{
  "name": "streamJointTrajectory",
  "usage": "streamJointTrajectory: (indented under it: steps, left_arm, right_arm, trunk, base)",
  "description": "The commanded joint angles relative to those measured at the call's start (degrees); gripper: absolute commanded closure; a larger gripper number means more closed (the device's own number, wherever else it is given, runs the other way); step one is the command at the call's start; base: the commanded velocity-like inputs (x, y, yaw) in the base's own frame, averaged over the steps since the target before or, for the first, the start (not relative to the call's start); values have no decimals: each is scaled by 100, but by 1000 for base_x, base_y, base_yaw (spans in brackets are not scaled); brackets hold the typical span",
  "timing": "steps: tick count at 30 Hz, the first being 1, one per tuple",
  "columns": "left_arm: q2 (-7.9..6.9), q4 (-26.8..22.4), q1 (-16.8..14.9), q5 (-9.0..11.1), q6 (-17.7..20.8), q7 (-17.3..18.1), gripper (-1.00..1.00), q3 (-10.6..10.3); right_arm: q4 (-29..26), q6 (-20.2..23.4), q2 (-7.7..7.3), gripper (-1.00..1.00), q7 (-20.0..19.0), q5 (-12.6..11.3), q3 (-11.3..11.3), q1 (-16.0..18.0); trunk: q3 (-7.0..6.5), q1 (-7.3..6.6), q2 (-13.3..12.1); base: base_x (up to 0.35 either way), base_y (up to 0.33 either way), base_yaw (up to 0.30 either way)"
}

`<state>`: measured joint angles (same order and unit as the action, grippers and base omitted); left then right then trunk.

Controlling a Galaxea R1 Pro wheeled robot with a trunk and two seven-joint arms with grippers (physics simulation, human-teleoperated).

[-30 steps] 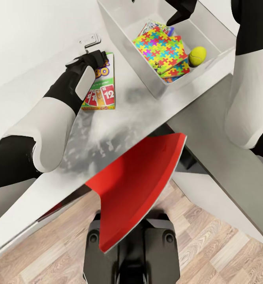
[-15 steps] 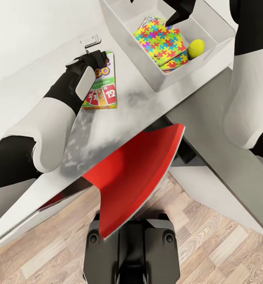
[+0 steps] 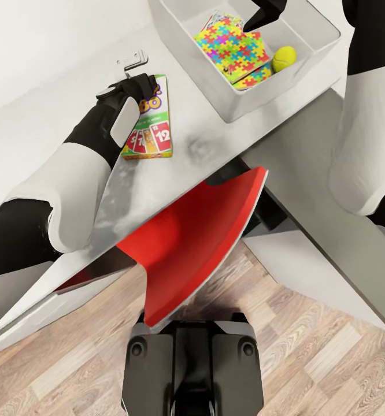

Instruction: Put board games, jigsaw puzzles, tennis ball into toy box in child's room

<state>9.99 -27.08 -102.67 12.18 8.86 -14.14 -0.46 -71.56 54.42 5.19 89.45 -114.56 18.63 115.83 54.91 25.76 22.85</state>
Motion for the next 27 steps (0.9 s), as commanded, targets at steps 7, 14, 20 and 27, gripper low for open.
streamJointTrajectory:
  steps: [7,14,20,27]
  left_arm:
    - [1,45,2,65,26,-28,-100,-7]
    - [1,45,5,65,27,-28,-100,-7]
    - [1,45,10,65,21,-28,-100,-7]
    - [1,45,10,67,28,-28,-100,-15]
  right_arm:
    - [1,60,0,-100,55,-48,-8,8]
    - [1,51,3,-100,55,-48,-9,7]
    - [1,51,8,-100,55,-48,-9,7]
    - [1,51,5,-100,55,-48,-9,7]
  trunk:
    - [7,2,7]
    - [7,2,7]
    - [7,2,7]
    - [7,2,7]
  base:
    - [-136,-21,0]
    - [-140,-7,0]
    - [-165,-42,0]
    - [-192,-39,0]
